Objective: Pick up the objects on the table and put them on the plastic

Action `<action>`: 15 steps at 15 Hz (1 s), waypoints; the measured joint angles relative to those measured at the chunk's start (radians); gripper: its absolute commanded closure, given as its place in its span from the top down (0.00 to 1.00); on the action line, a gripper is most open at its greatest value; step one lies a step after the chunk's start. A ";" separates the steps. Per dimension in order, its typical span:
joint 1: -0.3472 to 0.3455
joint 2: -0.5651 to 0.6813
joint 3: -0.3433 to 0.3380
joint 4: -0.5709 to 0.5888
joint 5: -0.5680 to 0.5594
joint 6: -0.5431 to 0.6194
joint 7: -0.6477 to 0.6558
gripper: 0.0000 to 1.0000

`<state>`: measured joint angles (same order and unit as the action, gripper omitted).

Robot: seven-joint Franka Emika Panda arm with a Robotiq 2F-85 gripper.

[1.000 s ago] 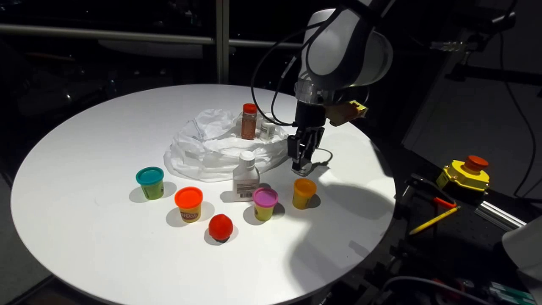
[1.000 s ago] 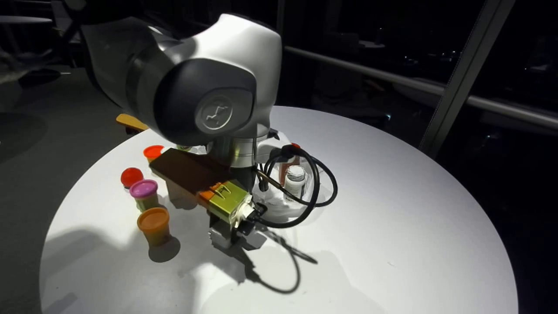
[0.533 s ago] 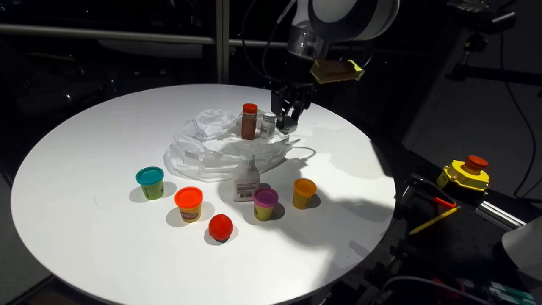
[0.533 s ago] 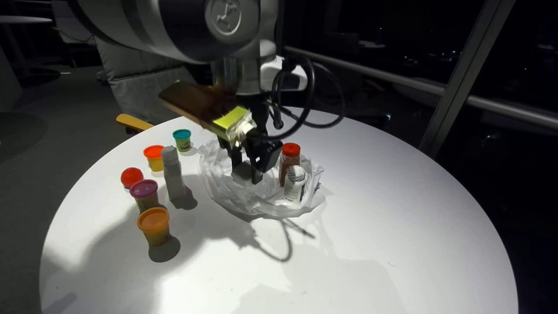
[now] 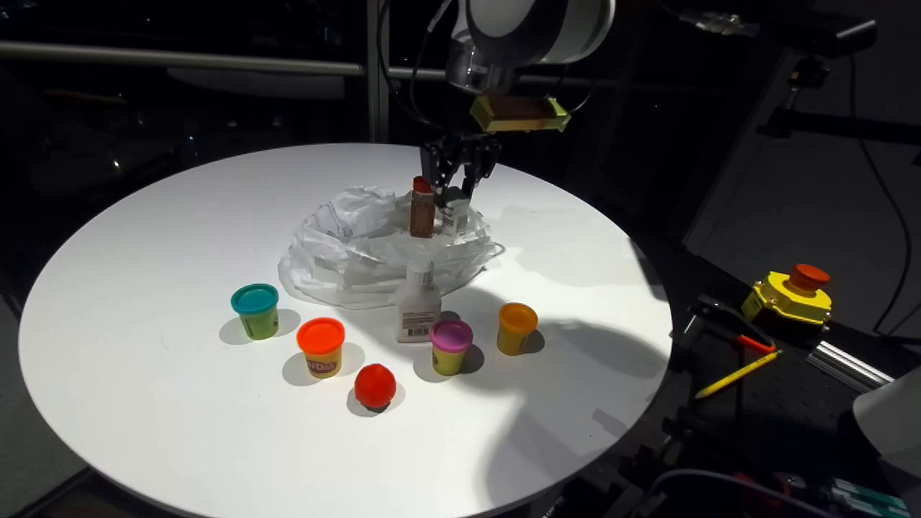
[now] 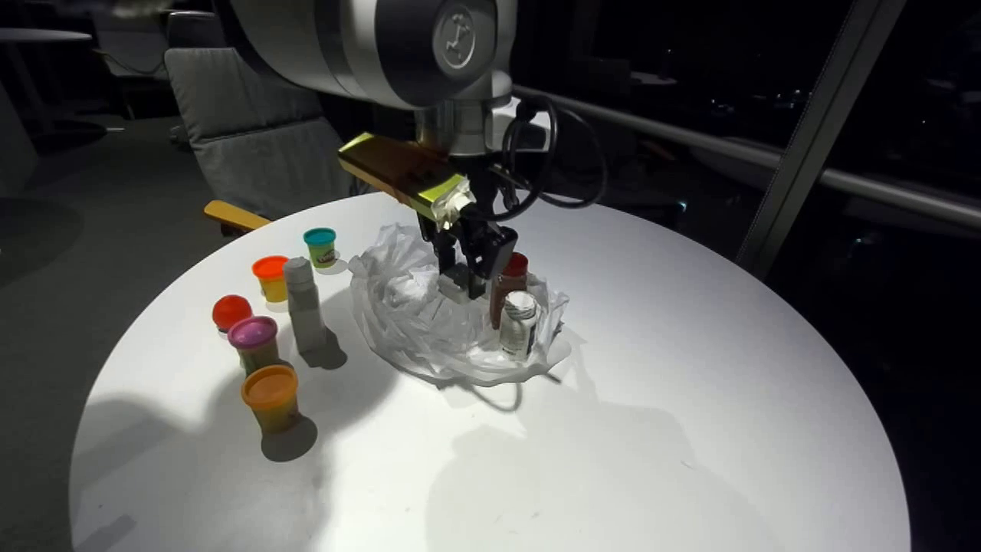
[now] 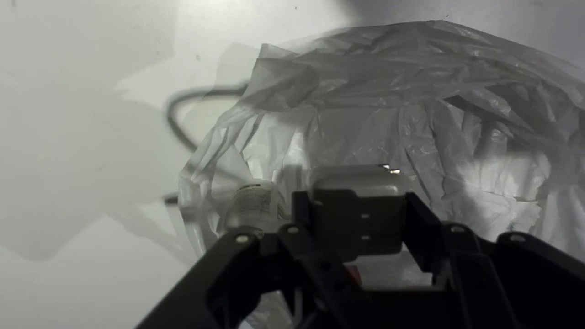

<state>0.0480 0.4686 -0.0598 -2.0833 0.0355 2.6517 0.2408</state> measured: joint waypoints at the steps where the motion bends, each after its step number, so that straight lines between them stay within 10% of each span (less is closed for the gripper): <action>1: -0.002 0.039 0.000 0.033 0.004 -0.019 0.002 0.27; 4: -0.003 0.137 0.003 0.118 0.024 -0.063 0.003 0.31; 5: -0.003 0.161 0.005 0.142 0.032 -0.072 0.003 0.77; 9: -0.008 0.195 0.009 0.201 0.072 -0.076 0.004 0.99; 15: 0.002 0.087 -0.002 0.136 0.079 -0.097 0.022 1.00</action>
<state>0.0500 0.5551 -0.0623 -1.9473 0.1143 2.5542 0.2630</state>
